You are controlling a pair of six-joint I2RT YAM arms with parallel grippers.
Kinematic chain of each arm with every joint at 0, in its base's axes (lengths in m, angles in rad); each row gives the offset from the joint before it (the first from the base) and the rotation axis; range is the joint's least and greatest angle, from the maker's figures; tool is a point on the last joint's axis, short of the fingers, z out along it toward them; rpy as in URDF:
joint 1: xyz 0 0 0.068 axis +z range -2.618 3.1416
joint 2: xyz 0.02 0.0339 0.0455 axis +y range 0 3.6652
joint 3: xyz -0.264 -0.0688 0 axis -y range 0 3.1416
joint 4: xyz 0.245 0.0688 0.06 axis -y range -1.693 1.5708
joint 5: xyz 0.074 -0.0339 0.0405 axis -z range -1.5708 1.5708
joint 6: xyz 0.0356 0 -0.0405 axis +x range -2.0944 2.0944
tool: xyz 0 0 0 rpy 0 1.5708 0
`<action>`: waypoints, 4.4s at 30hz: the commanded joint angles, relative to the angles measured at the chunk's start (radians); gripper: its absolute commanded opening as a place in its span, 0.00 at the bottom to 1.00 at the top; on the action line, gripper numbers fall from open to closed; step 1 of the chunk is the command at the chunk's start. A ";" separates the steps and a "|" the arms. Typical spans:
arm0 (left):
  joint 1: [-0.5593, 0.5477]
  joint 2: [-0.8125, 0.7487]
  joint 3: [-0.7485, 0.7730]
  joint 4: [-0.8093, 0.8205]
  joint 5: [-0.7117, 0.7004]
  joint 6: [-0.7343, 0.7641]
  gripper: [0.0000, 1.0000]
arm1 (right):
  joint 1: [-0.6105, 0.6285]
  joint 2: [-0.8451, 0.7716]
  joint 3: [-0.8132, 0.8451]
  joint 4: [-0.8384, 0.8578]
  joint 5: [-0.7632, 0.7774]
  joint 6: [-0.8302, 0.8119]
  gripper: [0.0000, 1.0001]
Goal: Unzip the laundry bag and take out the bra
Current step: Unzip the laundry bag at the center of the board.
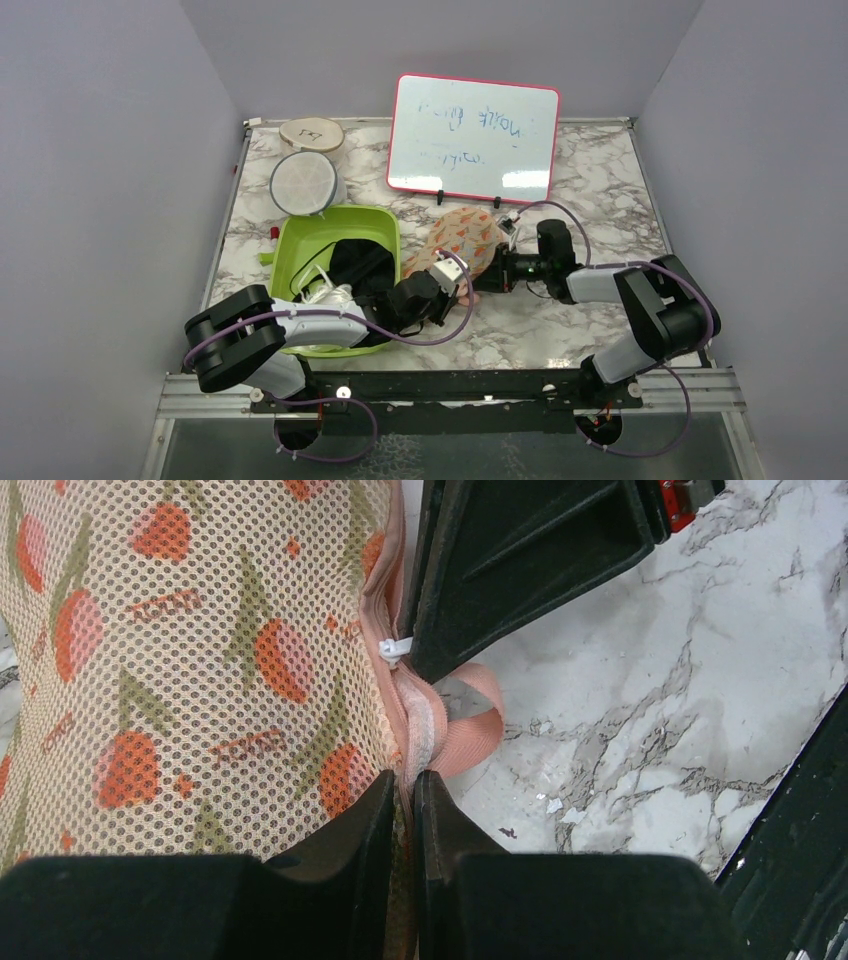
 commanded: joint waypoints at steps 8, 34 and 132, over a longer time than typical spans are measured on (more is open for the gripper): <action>0.001 -0.012 -0.015 0.014 0.032 -0.002 0.00 | 0.003 -0.091 0.049 -0.204 0.103 0.135 0.01; 0.001 -0.029 -0.053 0.015 0.149 0.009 0.00 | -0.070 -0.131 0.034 -0.196 0.369 0.534 0.01; 0.001 -0.014 -0.051 0.041 0.143 -0.062 0.00 | -0.061 -0.097 -0.016 -0.214 0.260 0.431 0.01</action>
